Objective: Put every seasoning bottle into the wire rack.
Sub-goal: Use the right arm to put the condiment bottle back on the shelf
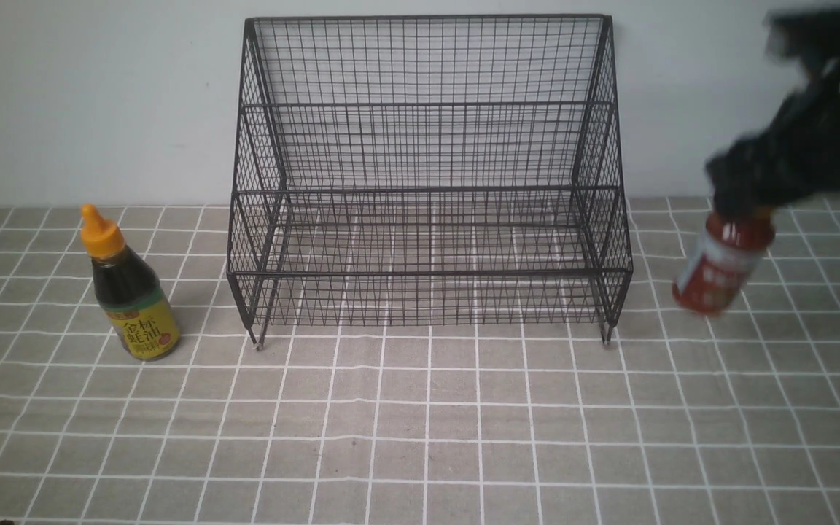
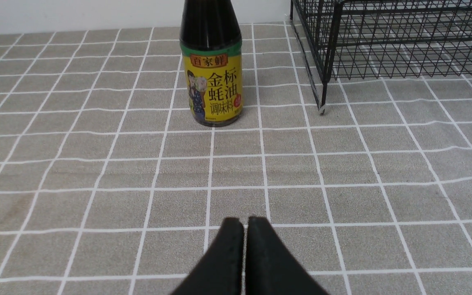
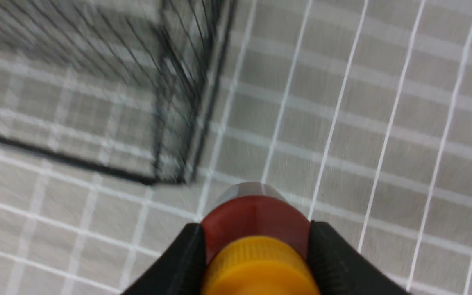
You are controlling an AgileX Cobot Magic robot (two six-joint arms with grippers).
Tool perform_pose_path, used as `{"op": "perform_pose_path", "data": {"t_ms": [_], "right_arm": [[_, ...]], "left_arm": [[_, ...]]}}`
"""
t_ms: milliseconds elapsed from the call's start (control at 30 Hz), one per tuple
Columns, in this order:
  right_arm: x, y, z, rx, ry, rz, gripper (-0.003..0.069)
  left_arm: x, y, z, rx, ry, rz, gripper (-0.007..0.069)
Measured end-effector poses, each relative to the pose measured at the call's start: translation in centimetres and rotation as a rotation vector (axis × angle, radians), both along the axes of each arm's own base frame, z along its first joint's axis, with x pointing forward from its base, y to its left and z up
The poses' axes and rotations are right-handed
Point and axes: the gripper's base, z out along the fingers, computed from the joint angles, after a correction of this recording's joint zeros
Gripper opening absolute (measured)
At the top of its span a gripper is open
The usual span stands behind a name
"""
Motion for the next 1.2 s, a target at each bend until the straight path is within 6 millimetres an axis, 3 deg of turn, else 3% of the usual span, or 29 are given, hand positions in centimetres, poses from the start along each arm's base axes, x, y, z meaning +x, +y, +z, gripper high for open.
{"op": "perform_pose_path", "data": {"t_ms": [67, 100, 200, 233, 300, 467, 600, 967, 1067, 1200], "right_arm": [[-0.6, 1.0, 3.9, 0.052, -0.093, 0.03, 0.0293], [-0.8, 1.6, 4.9, 0.073, -0.122, 0.051, 0.0293], [-1.0, 3.6, 6.4, 0.13, -0.176, 0.112, 0.0293], [-0.9, 3.6, 6.4, 0.13, -0.177, 0.112, 0.0293], [-0.6, 5.4, 6.4, 0.164, -0.197, 0.157, 0.0293], [1.4, 8.1, 3.7, 0.152, -0.176, 0.201, 0.0293], [3.5, 9.5, 0.1, 0.11, -0.104, 0.22, 0.0293], [6.3, 10.5, -6.5, 0.028, 0.046, 0.234, 0.0293], [6.6, 10.6, -7.5, 0.013, 0.072, 0.236, 0.0293], [6.5, 10.6, -7.5, 0.022, 0.093, 0.216, 0.0327]], "left_arm": [[0.0, 0.0, 0.0, 0.0, 0.0, 0.0, -0.0006], [0.0, 0.0, 0.0, 0.0, 0.0, 0.0, -0.0006], [0.0, 0.0, 0.0, 0.0, 0.0, 0.0, -0.0006], [0.0, 0.0, 0.0, 0.0, 0.0, 0.0, -0.0006], [0.0, 0.0, 0.0, 0.0, 0.0, 0.0, -0.0006], [0.0, 0.0, 0.0, 0.0, 0.0, 0.0, -0.0006], [0.0, 0.0, 0.0, 0.0, 0.0, 0.0, -0.0006], [0.0, 0.0, 0.0, 0.0, 0.0, 0.0, -0.0006], [0.0, 0.0, 0.0, 0.0, 0.0, 0.0, -0.0006], [0.0, 0.0, 0.0, 0.0, 0.0, 0.0, -0.0006]]}}
